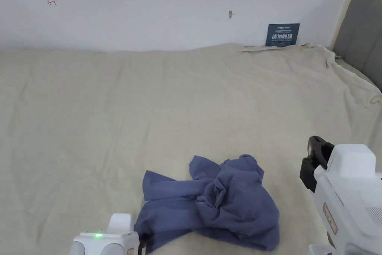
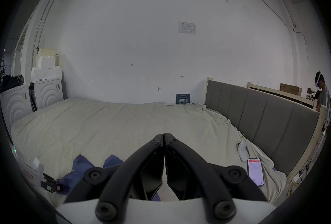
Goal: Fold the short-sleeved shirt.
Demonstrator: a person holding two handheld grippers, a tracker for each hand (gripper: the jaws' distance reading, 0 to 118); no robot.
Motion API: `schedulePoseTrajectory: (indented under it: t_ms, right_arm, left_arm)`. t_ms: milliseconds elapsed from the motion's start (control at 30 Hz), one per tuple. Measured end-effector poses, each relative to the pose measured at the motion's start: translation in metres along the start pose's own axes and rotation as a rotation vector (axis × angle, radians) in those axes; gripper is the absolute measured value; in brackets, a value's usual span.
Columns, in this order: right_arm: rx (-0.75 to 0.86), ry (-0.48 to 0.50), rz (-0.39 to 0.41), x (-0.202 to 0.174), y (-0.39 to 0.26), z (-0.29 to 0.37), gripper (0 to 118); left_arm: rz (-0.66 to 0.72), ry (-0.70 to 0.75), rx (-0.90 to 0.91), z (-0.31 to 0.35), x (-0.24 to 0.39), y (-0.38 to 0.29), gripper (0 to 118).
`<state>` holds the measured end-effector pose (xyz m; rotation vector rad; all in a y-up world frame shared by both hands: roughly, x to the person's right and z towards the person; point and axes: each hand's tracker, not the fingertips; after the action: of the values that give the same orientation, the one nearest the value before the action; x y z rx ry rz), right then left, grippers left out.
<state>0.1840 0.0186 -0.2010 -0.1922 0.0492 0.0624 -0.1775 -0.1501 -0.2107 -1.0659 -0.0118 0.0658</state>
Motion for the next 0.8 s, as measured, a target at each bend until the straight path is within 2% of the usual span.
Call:
schedulePoseTrajectory:
  t_ms: [133, 300, 333, 400, 467, 500, 533, 633, 800]
  right_arm:
    - [-0.036, 0.011, -0.011, 0.001, -0.002, -0.013, 0]
    - [-0.218, 0.066, -0.039, 0.011, -0.017, -0.069, 3]
    - [-0.241, 0.075, -0.041, 0.012, -0.021, -0.081, 9]
    - [-0.302, 0.097, -0.045, 0.013, -0.03, -0.108, 44]
    - [-0.374, 0.105, -0.033, 0.012, -0.038, -0.132, 85]
    - [-0.4, 0.128, -0.043, 0.012, -0.045, -0.147, 96]
    - [-0.427, 0.135, -0.048, 0.012, -0.049, -0.158, 100]
    - [-0.485, 0.144, -0.091, 0.012, -0.066, -0.191, 101]
    - [-0.607, 0.173, -0.052, 0.007, -0.093, -0.238, 101]
  left_arm:
    - [0.011, -0.014, 0.046, 0.008, -0.003, 0.002, 2]
    - [0.067, -0.076, 0.132, 0.035, -0.013, 0.015, 1]
    - [0.078, -0.086, 0.143, 0.039, -0.015, 0.017, 1]
    - [0.095, -0.109, 0.155, 0.044, -0.018, 0.022, 1]
    - [0.094, -0.113, 0.163, 0.046, -0.018, 0.025, 1]
    - [0.088, -0.113, 0.164, 0.047, -0.017, 0.027, 1]
    - [0.083, -0.113, 0.164, 0.048, -0.016, 0.029, 1]
    - [0.068, -0.115, 0.165, 0.048, -0.015, 0.031, 1]
    - [0.066, -0.119, 0.158, 0.043, -0.016, 0.036, 1]
